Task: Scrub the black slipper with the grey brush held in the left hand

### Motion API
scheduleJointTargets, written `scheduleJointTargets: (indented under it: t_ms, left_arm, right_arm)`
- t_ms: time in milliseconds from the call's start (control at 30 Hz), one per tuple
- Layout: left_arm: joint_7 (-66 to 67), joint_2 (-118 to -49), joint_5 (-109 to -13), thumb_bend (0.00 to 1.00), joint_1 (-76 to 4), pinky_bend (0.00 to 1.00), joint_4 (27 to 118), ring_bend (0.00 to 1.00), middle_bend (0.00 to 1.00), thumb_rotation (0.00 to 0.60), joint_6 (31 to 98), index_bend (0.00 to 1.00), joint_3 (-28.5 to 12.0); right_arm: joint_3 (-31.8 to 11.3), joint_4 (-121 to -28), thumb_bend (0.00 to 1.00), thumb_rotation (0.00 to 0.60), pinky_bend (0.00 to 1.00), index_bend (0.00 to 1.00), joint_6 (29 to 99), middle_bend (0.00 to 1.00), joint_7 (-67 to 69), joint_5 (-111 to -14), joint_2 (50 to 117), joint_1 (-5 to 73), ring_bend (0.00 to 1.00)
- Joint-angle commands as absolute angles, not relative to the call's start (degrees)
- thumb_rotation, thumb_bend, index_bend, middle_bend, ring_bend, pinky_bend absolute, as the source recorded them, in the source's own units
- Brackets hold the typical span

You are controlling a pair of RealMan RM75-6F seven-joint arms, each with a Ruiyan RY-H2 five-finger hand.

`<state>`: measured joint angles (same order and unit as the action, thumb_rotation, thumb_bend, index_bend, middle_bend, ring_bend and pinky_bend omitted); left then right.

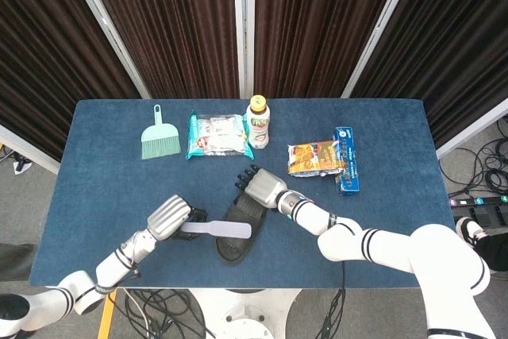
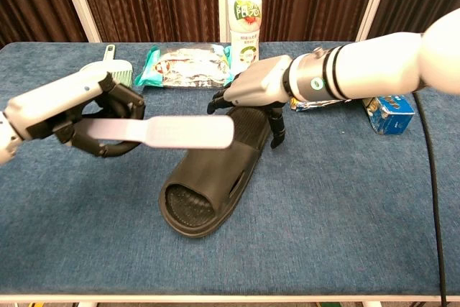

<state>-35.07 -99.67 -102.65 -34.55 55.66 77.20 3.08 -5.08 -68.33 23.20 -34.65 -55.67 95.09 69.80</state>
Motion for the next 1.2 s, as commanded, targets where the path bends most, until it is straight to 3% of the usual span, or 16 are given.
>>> scheduleJointTargets:
  t_ms: [33, 200, 300, 533, 800, 1000, 1200]
  left_arm:
    - [-36.33, -100.88, -101.18, 0.61, -35.93, 1.0, 53.83, 1.0, 1.0, 0.6, 75.21, 1.0, 2.14]
    - [-37.71, -103.12, -100.32, 0.61, -36.86, 1.0, 49.88, 1.0, 1.0, 0.6, 73.02, 1.0, 2.69]
    - [-37.64, -104.54, -100.28, 0.61, -37.06, 1.0, 47.33, 1.0, 1.0, 0.6, 72.32, 1.0, 3.36]
    - [-35.67, -106.02, -102.18, 0.61, -37.27, 1.0, 45.25, 1.0, 1.0, 0.6, 72.77, 1.0, 6.01]
    - [-32.1, -103.39, -105.49, 0.61, -36.31, 1.0, 51.63, 1.0, 1.0, 0.6, 76.32, 1.0, 9.61]
    - [-34.51, -102.03, -103.19, 0.61, -37.02, 1.0, 53.93, 1.0, 1.0, 0.6, 77.75, 1.0, 6.69]
    - [-39.4, -102.52, -98.96, 0.61, -39.13, 1.0, 50.98, 1.0, 1.0, 0.6, 72.03, 1.0, 4.23]
  right_arm:
    - [-3.83, -66.76, 0.06, 0.6, 0.0, 0.05, 23.68, 0.11, -35.06, -54.24, 96.54, 71.19, 0.0]
    - [-3.46, -66.42, 0.18, 0.6, 0.13, 0.36, 25.83, 0.31, -33.5, -54.92, 97.02, 71.44, 0.12]
    - [-3.25, -66.68, 0.22, 0.6, 0.17, 0.41, 26.38, 0.35, -32.38, -55.85, 96.55, 71.39, 0.15]
    - [-2.96, -67.24, 0.22, 0.6, 0.2, 0.44, 27.11, 0.37, -30.25, -57.08, 95.87, 71.42, 0.17]
    - [-2.38, -67.86, 0.22, 0.6, 0.21, 0.45, 27.83, 0.37, -28.87, -58.0, 95.51, 71.4, 0.17]
    - [-1.73, -68.2, 0.22, 0.6, 0.21, 0.45, 28.39, 0.37, -28.39, -58.39, 95.23, 71.13, 0.17]
    - [-1.51, -68.82, 0.22, 0.6, 0.21, 0.45, 28.91, 0.37, -28.25, -58.3, 94.79, 71.13, 0.17]
